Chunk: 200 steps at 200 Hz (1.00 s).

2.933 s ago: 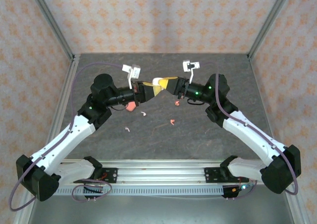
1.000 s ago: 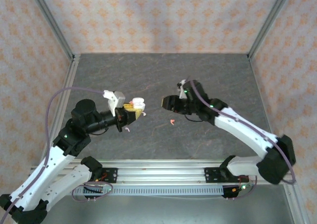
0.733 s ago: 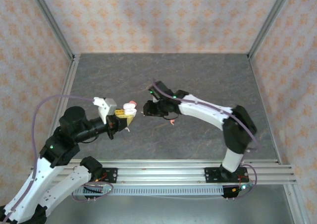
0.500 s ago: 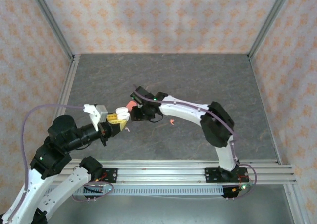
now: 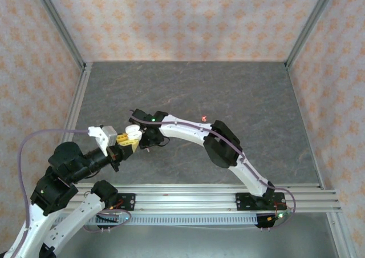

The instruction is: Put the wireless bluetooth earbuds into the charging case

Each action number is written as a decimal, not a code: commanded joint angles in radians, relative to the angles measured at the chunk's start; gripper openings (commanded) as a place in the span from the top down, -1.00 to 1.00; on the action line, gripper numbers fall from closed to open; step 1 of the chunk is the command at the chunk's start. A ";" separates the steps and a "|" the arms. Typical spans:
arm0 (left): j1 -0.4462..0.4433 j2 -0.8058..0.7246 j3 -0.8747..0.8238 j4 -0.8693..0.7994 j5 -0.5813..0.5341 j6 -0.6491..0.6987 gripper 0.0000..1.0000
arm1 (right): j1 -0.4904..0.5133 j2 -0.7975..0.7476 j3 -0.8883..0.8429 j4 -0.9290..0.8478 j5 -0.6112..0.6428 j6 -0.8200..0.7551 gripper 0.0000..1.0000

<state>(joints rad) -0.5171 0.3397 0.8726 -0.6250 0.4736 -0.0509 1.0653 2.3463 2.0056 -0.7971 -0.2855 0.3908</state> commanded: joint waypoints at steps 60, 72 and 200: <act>-0.004 -0.032 -0.013 -0.037 -0.058 0.028 1.00 | 0.028 0.083 0.128 -0.137 0.058 -0.049 0.20; -0.003 -0.033 -0.019 -0.042 -0.059 0.030 1.00 | 0.033 0.095 0.142 -0.148 0.057 -0.051 0.20; -0.002 -0.040 -0.056 0.000 -0.030 0.017 1.00 | 0.042 0.145 0.188 -0.171 0.086 -0.052 0.30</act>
<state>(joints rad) -0.5171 0.3199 0.8322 -0.6464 0.4335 -0.0433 1.1053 2.4557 2.1574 -0.9298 -0.2485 0.3462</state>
